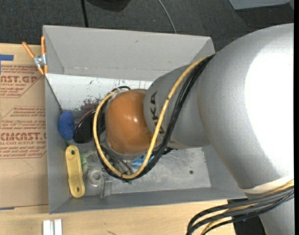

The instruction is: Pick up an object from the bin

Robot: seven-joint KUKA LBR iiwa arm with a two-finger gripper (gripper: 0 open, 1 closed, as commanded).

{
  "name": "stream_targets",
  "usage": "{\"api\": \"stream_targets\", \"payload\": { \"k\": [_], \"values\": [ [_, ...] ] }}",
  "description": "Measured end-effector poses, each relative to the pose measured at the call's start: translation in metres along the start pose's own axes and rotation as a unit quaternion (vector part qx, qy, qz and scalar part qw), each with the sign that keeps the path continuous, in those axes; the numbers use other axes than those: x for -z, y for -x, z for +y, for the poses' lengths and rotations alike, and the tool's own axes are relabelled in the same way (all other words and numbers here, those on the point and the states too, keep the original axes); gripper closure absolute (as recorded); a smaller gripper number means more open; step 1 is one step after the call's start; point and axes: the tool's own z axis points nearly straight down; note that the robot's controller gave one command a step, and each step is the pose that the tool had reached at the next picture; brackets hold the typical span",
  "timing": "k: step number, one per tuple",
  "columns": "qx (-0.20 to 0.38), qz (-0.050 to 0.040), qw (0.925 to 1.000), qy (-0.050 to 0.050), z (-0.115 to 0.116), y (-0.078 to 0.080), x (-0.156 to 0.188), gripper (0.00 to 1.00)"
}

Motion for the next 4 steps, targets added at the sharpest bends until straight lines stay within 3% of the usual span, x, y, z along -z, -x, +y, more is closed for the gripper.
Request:
{"api": "stream_targets", "payload": {
  "k": [1, 2, 3, 4],
  "values": [
    [-0.069, -0.0029, 0.9976, 0.002, -0.004, -0.003, 0.021, 0.0],
    [0.093, -0.0042, 0.9957, 0.001, -0.001, -0.001, -0.015, 0.0],
    [0.026, -0.0045, 0.9997, 0.003, -0.002, 0.0, -0.024, 1.0],
    [0.026, -0.0045, 0.9997, 0.003, -0.002, 0.0, -0.024, 1.0]
  ]
}}
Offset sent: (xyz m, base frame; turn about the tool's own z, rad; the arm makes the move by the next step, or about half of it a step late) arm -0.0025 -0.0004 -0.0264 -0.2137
